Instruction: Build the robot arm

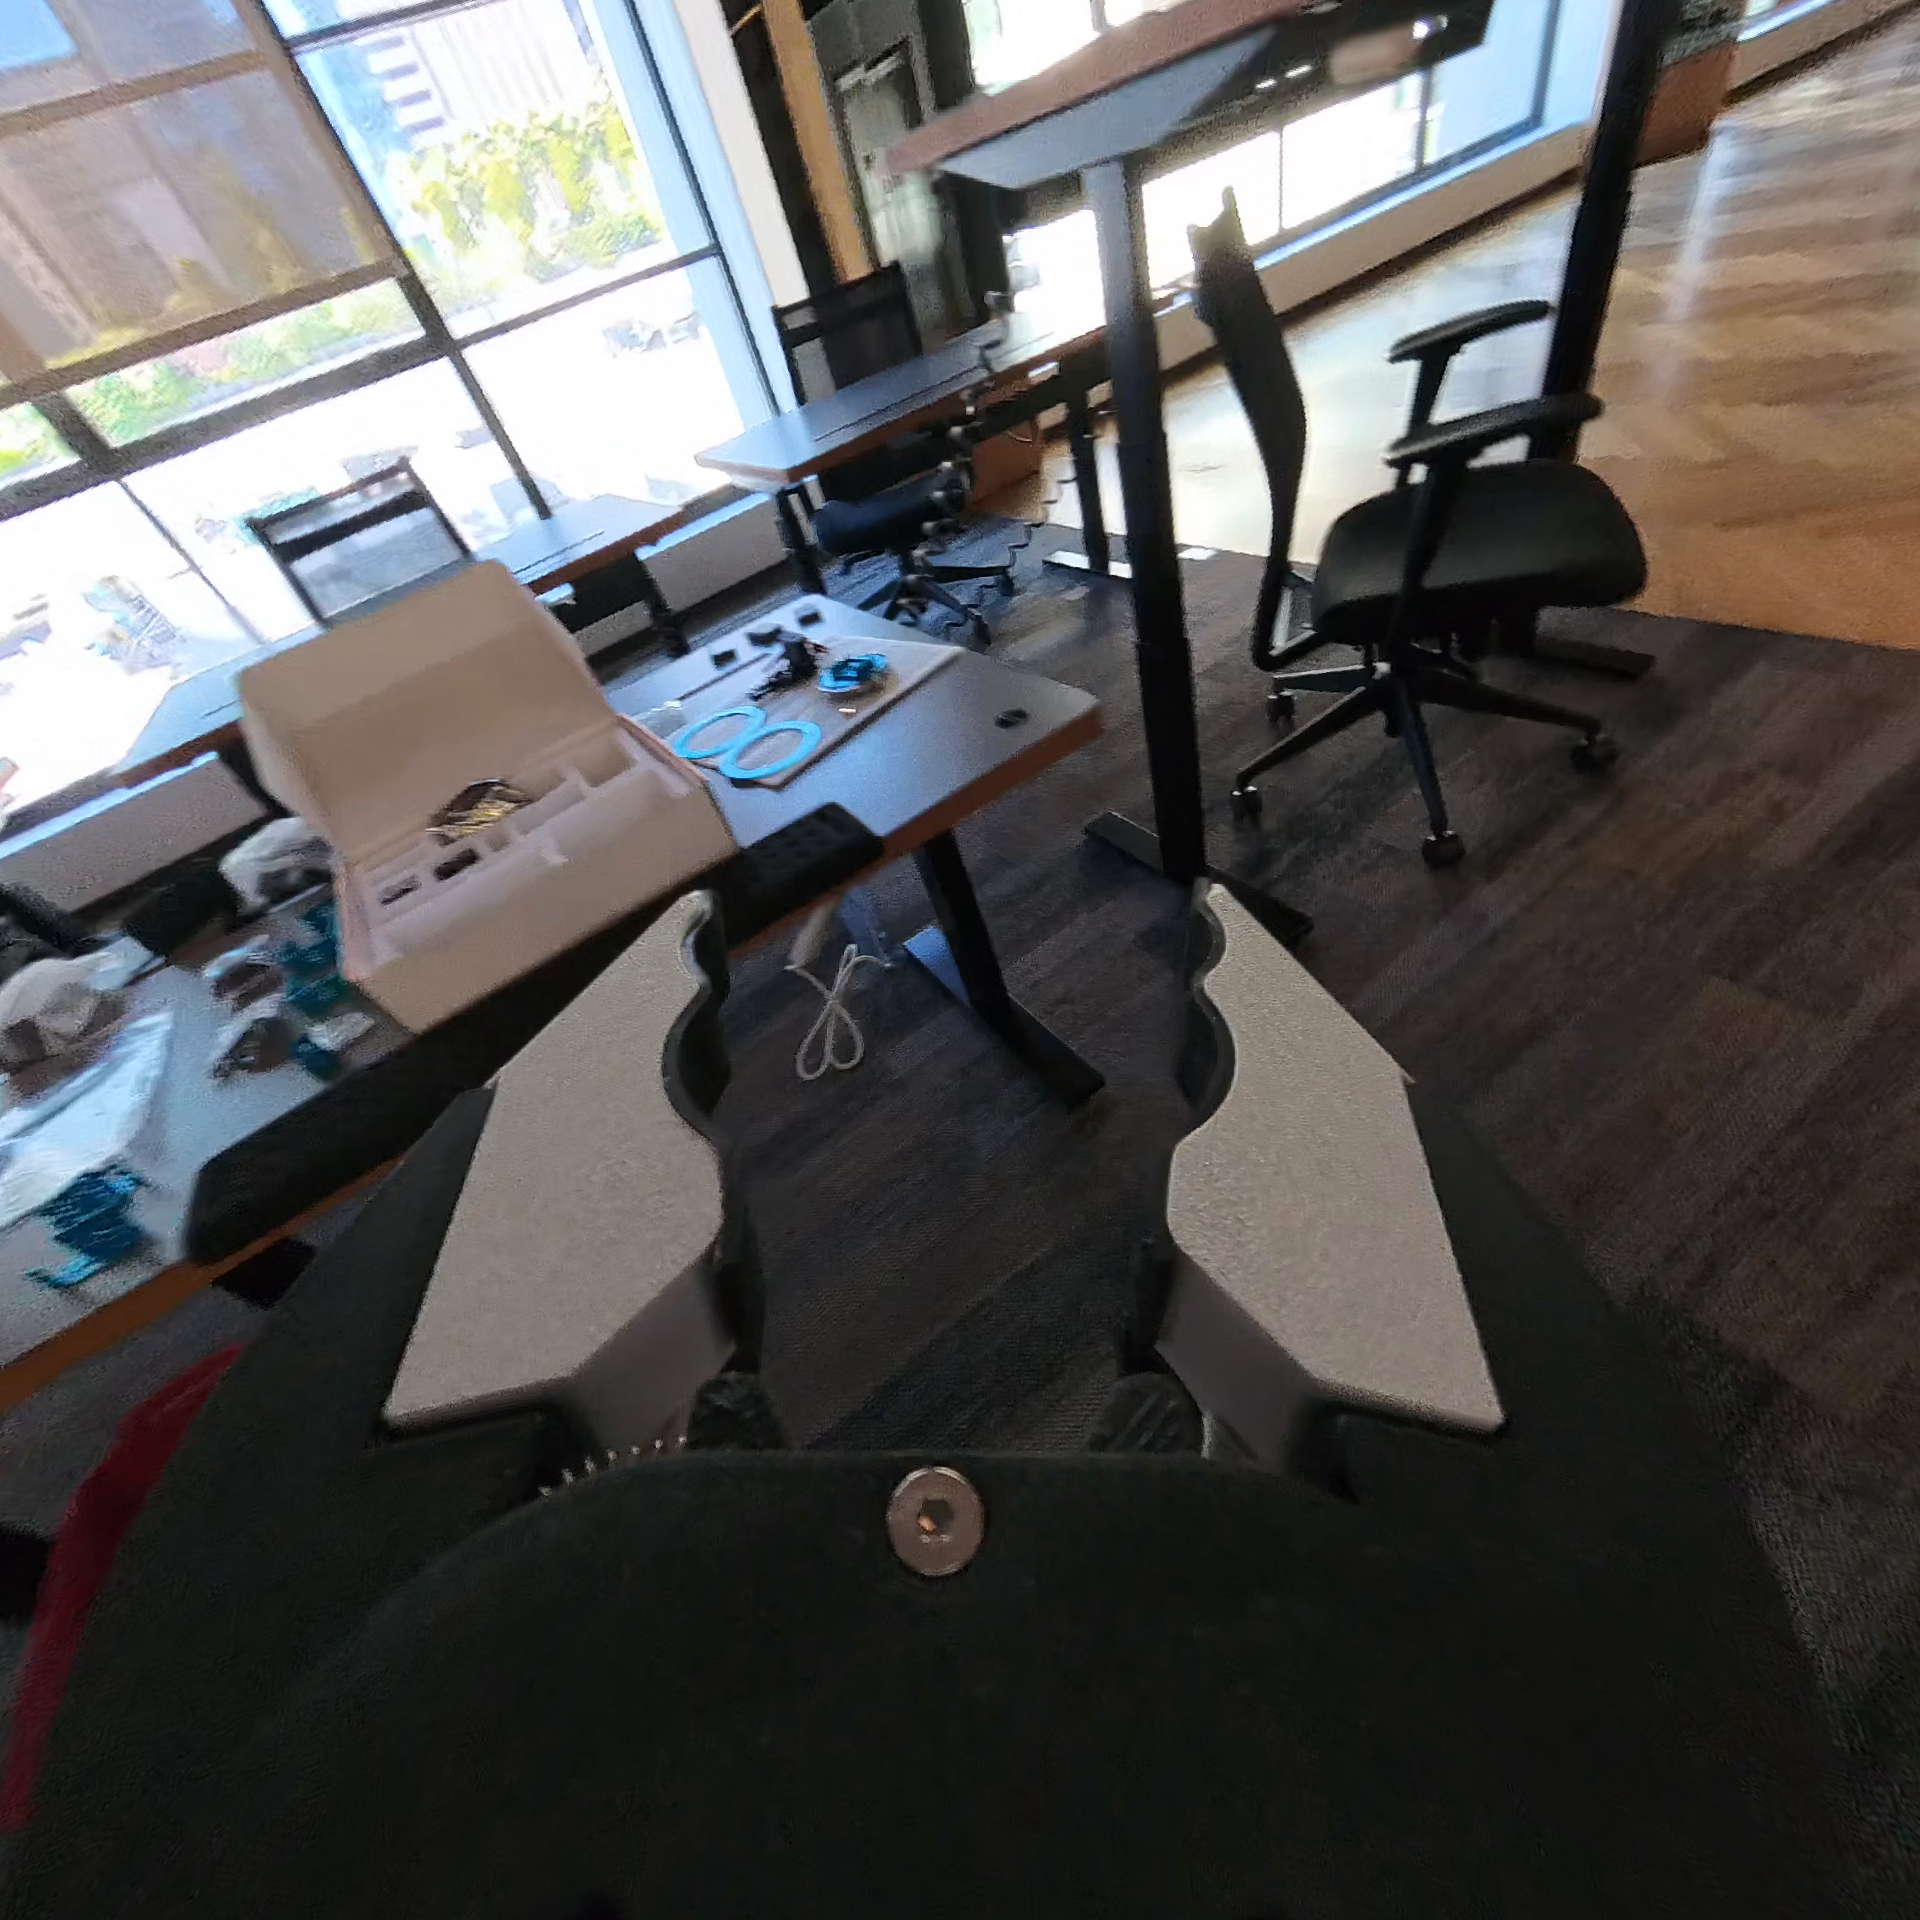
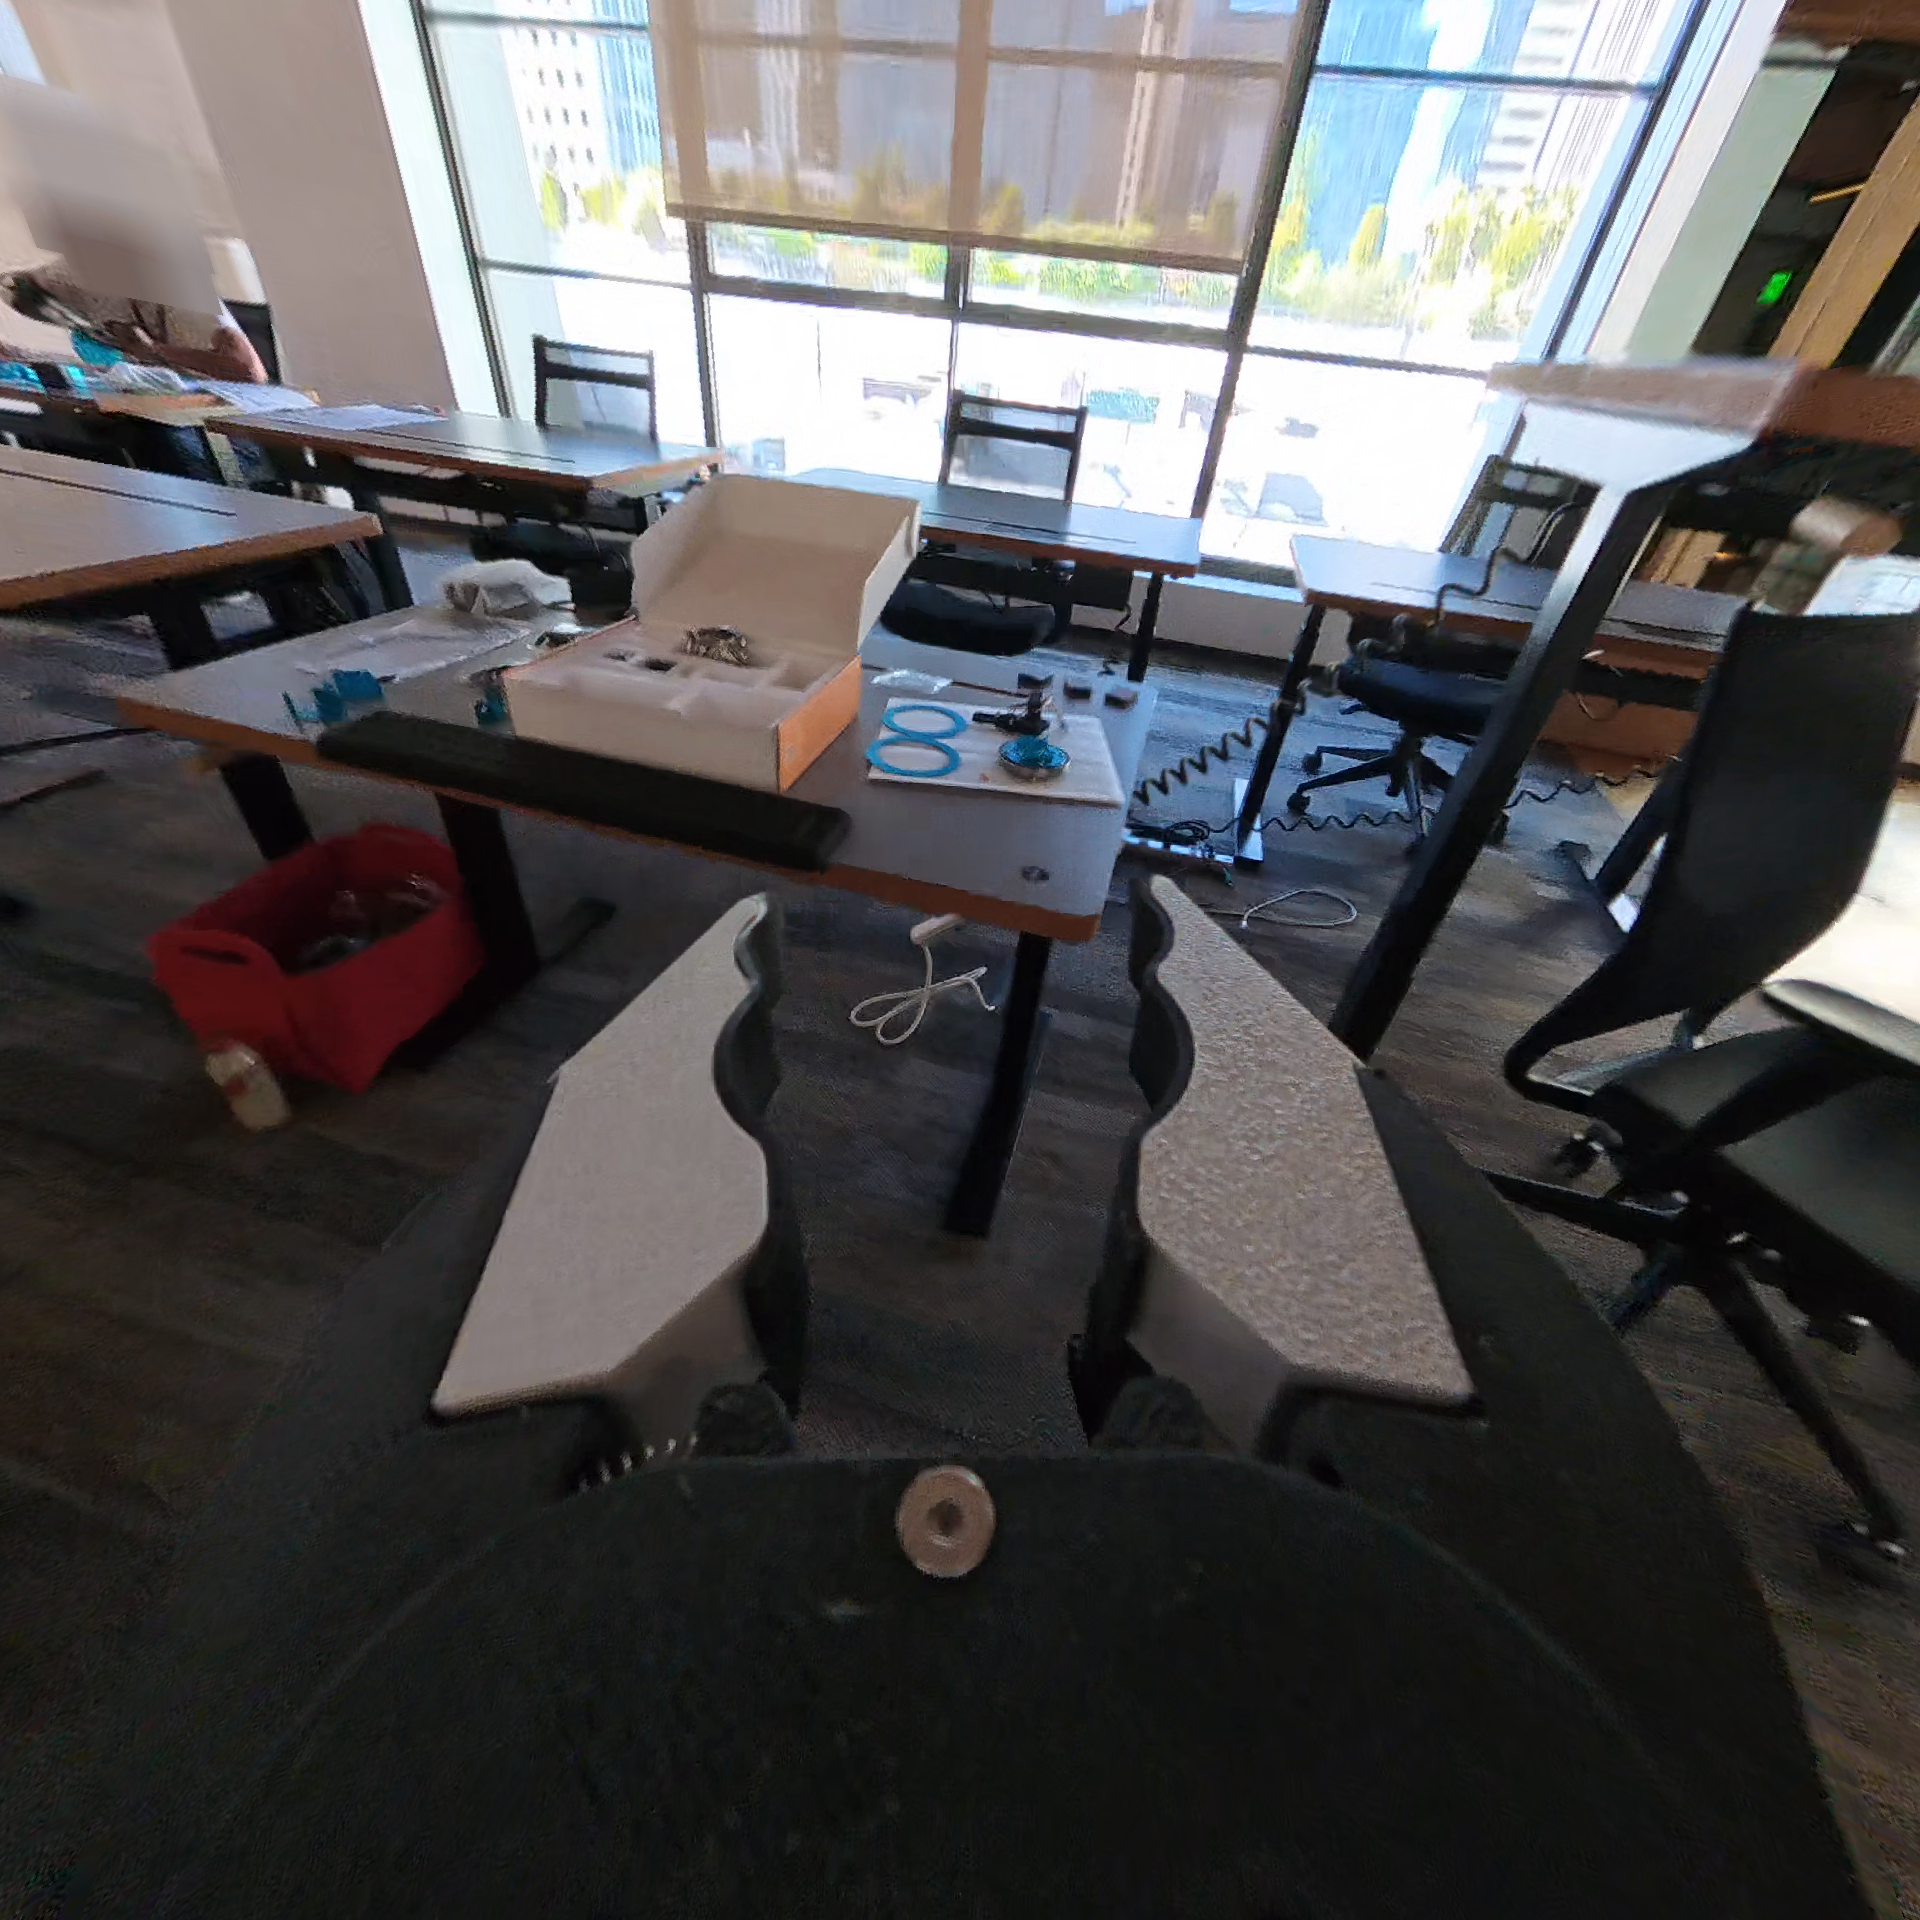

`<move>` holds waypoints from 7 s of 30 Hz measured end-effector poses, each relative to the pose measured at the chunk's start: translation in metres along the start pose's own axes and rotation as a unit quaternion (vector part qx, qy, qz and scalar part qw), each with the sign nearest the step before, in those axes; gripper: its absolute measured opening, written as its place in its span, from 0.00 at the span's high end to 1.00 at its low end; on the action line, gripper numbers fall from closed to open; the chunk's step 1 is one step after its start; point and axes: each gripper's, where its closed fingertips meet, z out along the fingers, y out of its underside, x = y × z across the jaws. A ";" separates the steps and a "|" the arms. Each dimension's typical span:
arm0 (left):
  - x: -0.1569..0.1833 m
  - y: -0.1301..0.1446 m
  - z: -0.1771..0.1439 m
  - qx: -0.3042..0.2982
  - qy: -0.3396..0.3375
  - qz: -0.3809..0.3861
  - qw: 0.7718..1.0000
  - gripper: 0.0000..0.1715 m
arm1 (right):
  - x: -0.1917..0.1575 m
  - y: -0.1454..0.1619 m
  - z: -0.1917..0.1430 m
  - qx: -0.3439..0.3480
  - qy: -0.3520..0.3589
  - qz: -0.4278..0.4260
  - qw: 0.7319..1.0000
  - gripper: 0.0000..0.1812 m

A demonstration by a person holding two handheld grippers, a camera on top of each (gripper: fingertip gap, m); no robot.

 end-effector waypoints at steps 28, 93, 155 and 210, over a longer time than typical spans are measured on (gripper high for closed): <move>0.200 0.216 -0.024 -0.029 0.107 -0.118 0.987 0.43 | -0.123 0.284 -0.096 -0.041 0.097 0.034 0.994 0.65; -0.144 0.142 0.704 -0.162 0.090 -0.097 0.978 0.66 | 0.138 0.227 0.802 -0.080 -0.383 -0.003 0.920 0.53; 0.082 -0.458 0.978 -0.049 0.297 -0.038 0.953 0.62 | 0.730 -0.200 0.488 -0.094 -0.042 -0.087 0.991 0.69; 0.037 -0.381 1.118 -0.157 0.392 -0.282 0.861 0.98 | 0.743 -0.148 0.713 -0.307 0.012 -0.172 0.936 0.92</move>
